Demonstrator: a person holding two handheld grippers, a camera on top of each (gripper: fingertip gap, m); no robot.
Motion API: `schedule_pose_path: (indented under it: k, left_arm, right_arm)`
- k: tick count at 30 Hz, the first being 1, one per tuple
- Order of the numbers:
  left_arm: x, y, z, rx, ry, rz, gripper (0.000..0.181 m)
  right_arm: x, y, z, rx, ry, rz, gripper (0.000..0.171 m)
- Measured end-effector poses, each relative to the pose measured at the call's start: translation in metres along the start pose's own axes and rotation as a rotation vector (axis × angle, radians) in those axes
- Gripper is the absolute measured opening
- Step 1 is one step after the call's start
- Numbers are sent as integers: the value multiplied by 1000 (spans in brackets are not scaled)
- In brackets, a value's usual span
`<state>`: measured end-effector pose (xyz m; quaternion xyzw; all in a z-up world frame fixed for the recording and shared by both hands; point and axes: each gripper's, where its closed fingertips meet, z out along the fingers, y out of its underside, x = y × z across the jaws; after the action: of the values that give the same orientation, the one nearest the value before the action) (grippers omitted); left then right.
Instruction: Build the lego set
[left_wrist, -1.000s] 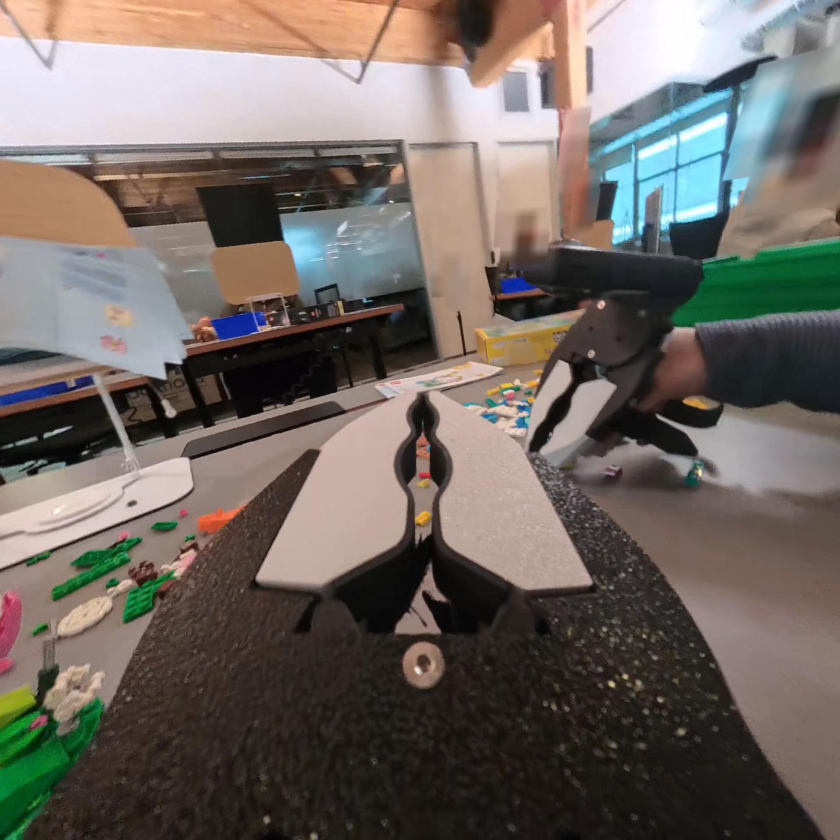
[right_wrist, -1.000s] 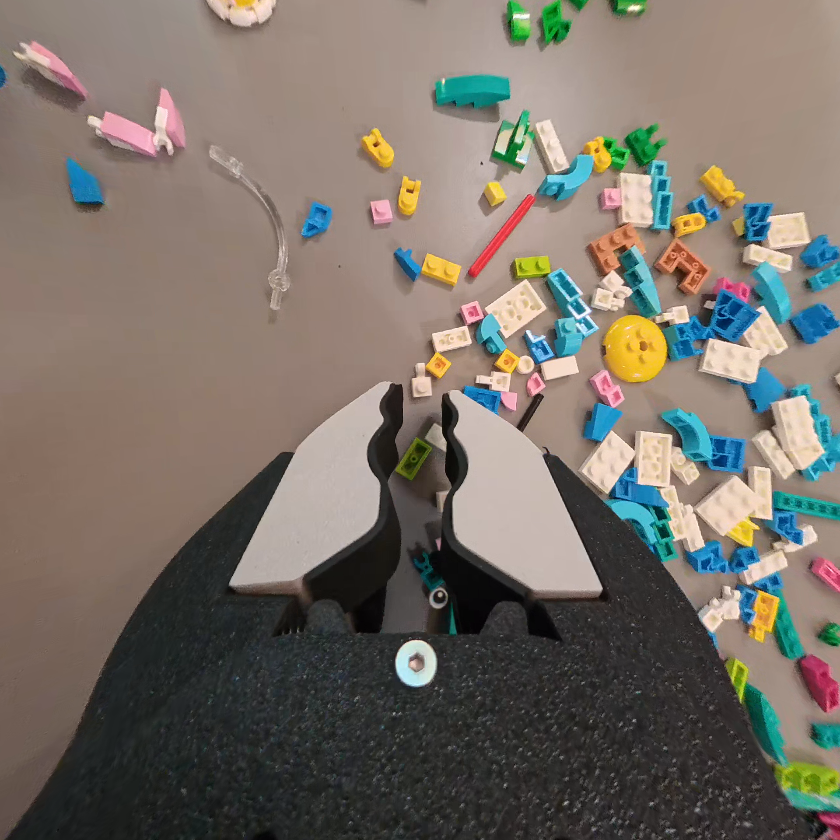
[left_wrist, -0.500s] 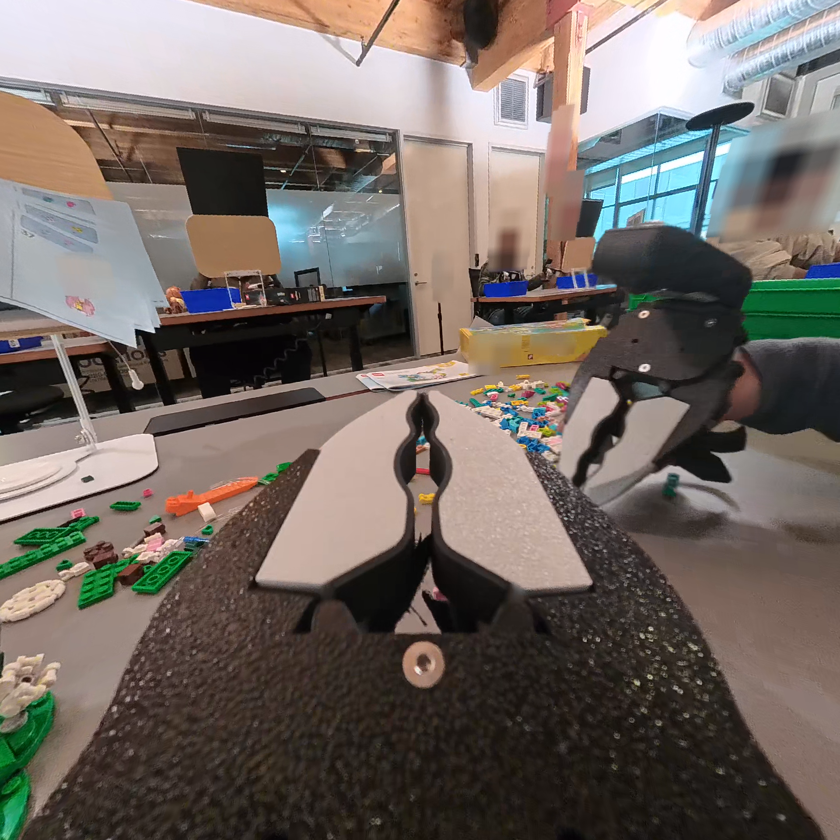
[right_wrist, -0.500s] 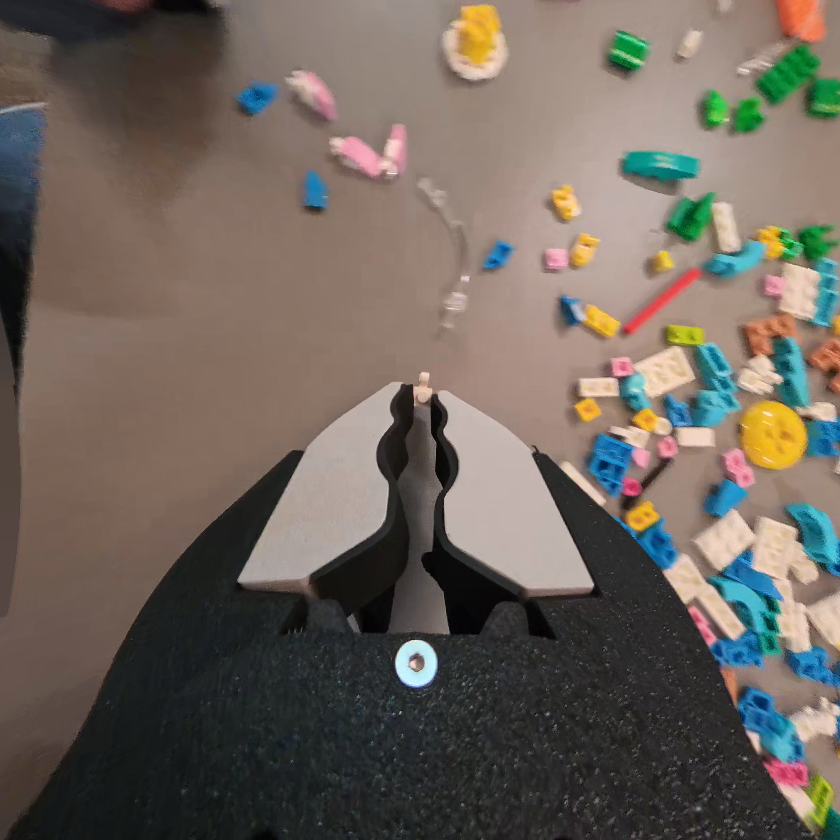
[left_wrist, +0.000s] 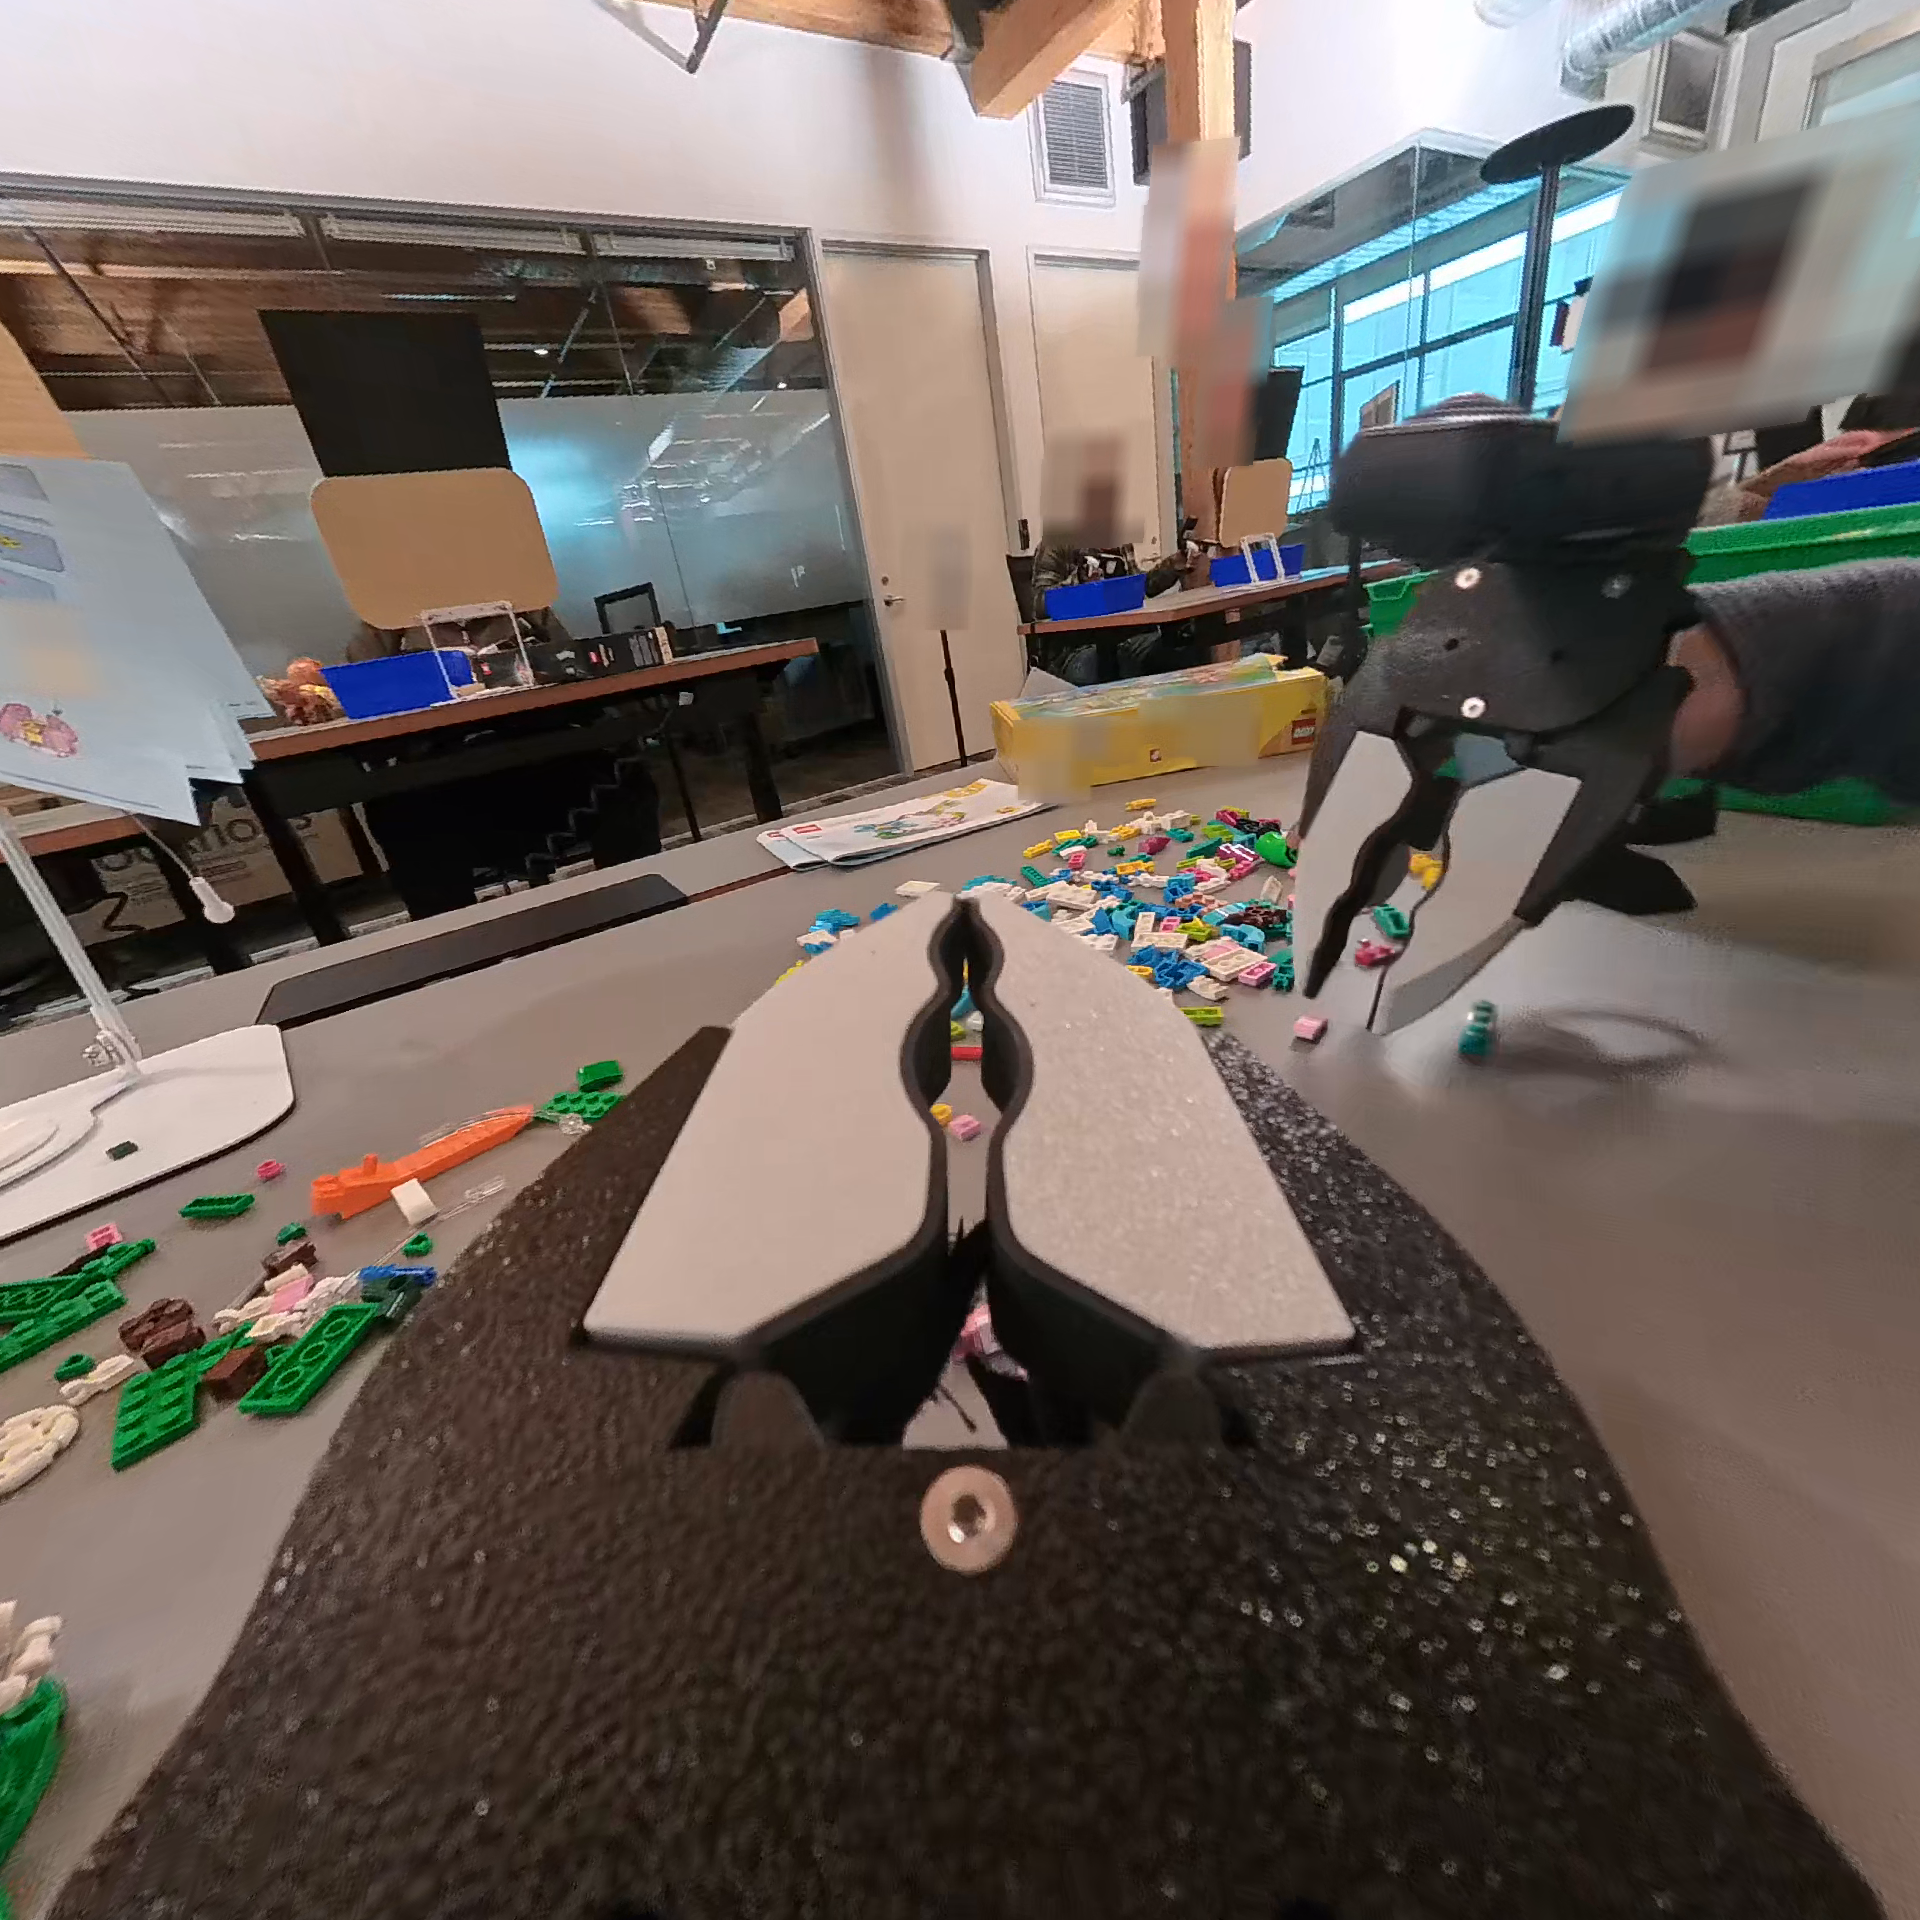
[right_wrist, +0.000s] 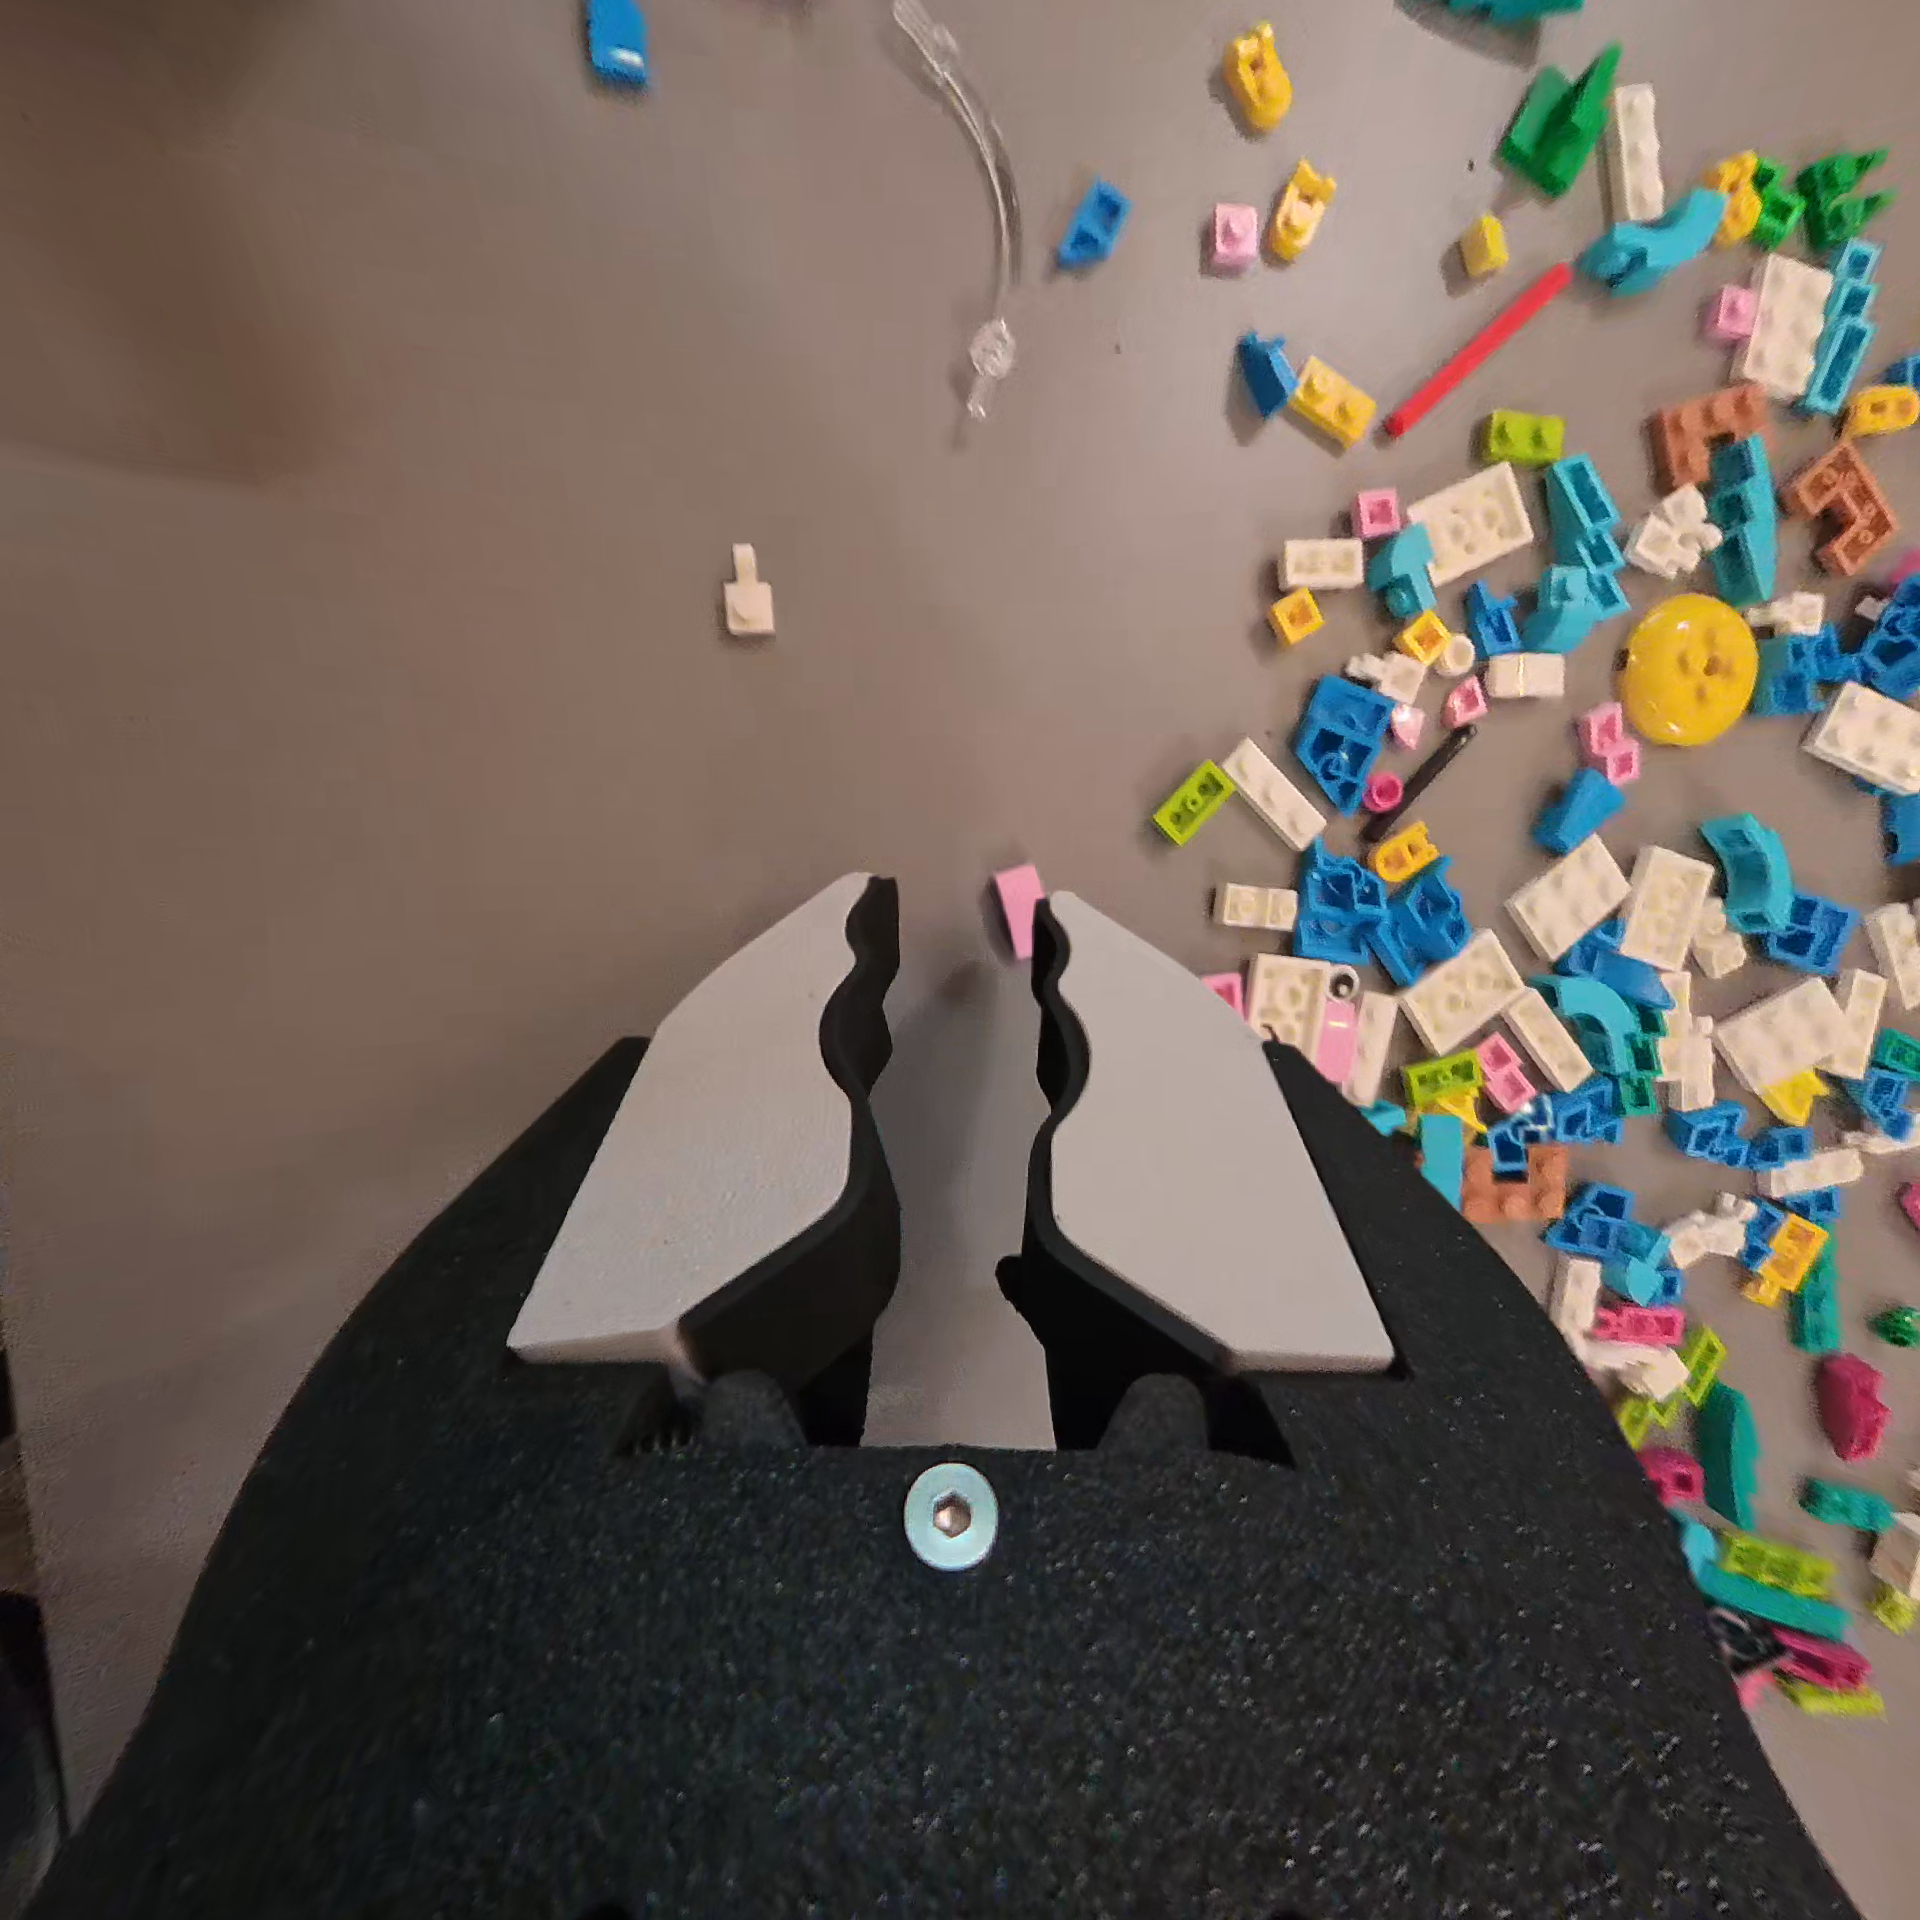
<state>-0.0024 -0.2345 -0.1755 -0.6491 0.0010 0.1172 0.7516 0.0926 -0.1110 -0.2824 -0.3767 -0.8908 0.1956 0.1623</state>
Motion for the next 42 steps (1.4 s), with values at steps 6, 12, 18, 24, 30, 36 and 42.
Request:
schedule_pose_path:
  k: [6, 12, 18, 24, 30, 36, 42]
  left_arm:
    - [7, 3, 3, -25, 32, 23, 0]
    - [7, 3, 3, -27, 14, 47, 0]
    - [7, 3, 3, -27, 17, 45, 0]
    - [5, 2, 2, -19, 14, 26, 0]
    - [21, 10, 5, -79, 107, 67, 0]
    - [73, 62, 11, -499, 483, -33, 13]
    - [79, 71, 6, -603, 552, -105, 16]
  right_arm:
    - [10, 8, 9, -36, -60, -38, 22]
    - [3, 6, 8, -38, -151, -48, 9]
    - [-27, -22, 5, 101, -196, -91, 7]
    - [-36, -34, 9, 154, -159, -51, 7]
    - [-37, -31, 13, 170, -184, 17, 7]
    - [-36, -35, 9, 169, -154, -6, 7]
    - [-37, -32, 17, 149, -164, 16, 7]
